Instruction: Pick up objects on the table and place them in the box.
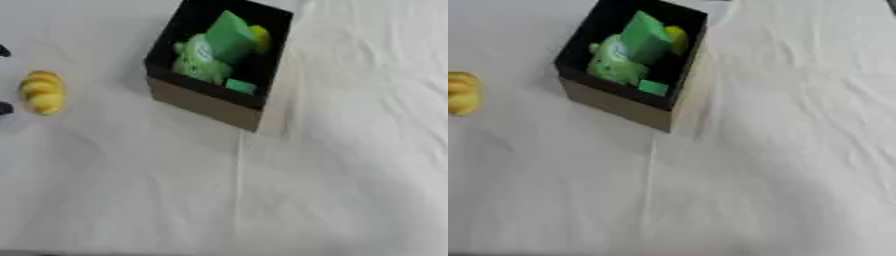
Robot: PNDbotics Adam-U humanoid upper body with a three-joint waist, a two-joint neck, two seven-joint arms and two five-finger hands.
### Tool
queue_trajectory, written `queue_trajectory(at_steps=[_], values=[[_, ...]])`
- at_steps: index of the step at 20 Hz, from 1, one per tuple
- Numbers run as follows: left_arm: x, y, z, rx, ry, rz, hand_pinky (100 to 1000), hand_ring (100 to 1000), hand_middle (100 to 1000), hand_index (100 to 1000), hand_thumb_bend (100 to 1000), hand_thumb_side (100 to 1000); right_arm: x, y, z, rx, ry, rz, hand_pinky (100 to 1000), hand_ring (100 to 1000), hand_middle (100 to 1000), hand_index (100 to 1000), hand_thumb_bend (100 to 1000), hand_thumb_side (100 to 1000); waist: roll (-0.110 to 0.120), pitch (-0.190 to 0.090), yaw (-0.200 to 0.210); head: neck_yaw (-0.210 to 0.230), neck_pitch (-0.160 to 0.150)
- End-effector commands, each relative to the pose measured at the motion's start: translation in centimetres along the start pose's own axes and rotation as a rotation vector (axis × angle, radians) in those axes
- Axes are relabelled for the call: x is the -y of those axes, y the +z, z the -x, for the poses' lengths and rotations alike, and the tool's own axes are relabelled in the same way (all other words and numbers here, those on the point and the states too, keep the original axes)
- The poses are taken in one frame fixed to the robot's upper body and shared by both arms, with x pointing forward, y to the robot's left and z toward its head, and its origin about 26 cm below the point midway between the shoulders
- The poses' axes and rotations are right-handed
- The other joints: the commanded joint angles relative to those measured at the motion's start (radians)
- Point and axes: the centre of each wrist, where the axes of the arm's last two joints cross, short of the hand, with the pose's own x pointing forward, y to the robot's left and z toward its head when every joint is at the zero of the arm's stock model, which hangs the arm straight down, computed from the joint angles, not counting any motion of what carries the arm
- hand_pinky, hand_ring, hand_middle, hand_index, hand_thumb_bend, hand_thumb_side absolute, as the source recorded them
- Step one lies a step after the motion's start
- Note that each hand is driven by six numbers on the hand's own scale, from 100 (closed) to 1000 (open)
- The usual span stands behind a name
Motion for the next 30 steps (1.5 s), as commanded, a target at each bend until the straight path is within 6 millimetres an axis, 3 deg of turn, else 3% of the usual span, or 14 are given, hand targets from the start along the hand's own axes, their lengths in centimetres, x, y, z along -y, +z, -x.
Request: queue_trajectory(at_steps=[1,8,10,12,15,17,19,25,30], values=[[-0.7,-0.5,0.3,-0.022,-0.012,-0.014,790,852,773,833,557,172,1.3,0.3,-0.2,0.005,0.024,0.025,912,903,769,828,100,458,-0.008,-0.011,-0.001,0.005,-0.01],[-0.1,-2.1,-0.4,-0.014,0.008,0.002,779,830,754,775,537,155,1.3,0.2,-0.3,0.008,0.02,0.024,912,903,768,827,100,463,-0.004,-0.001,-0.007,0.013,-0.012],[0.0,-2.3,-0.5,-0.016,0.005,0.011,774,822,745,754,501,102,1.3,0.2,-0.2,0.007,0.019,0.024,912,903,768,827,100,465,-0.002,0.001,-0.008,0.015,-0.012],[0.1,-2.4,-0.5,-0.016,0.001,0.02,762,803,726,717,464,100,1.2,0.2,-0.2,0.006,0.017,0.024,912,903,768,827,100,467,-0.001,0.003,-0.009,0.015,-0.012],[0.2,-2.5,-0.6,-0.015,-0.011,0.031,750,778,694,648,320,100,1.2,0.2,-0.2,0.007,0.015,0.023,912,903,768,827,100,467,0.0,0.004,-0.011,0.014,-0.011],[0.0,-2.4,-0.8,-0.006,-0.021,0.019,744,770,685,617,308,100,1.2,0.2,-0.1,0.005,0.016,0.024,912,903,768,827,100,466,0.0,0.003,-0.012,0.014,-0.01],[-0.7,-2.0,-1.4,0.012,-0.032,-0.011,738,761,675,602,300,100,1.2,0.2,-0.1,0.002,0.017,0.025,912,903,768,827,100,466,0.0,0.001,-0.013,0.013,-0.008],[-5.3,0.6,-4.6,0.115,-0.095,-0.161,738,758,672,604,291,100,1.4,0.4,0.0,0.0,0.018,0.034,912,903,767,826,100,466,0.005,-0.008,-0.009,0.007,-0.001],[-9.0,1.9,-9.2,0.247,-0.139,-0.266,736,756,676,609,272,100,1.7,0.3,-0.4,0.014,0.015,0.041,913,903,767,826,100,460,0.011,-0.02,-0.006,0.003,0.004]])
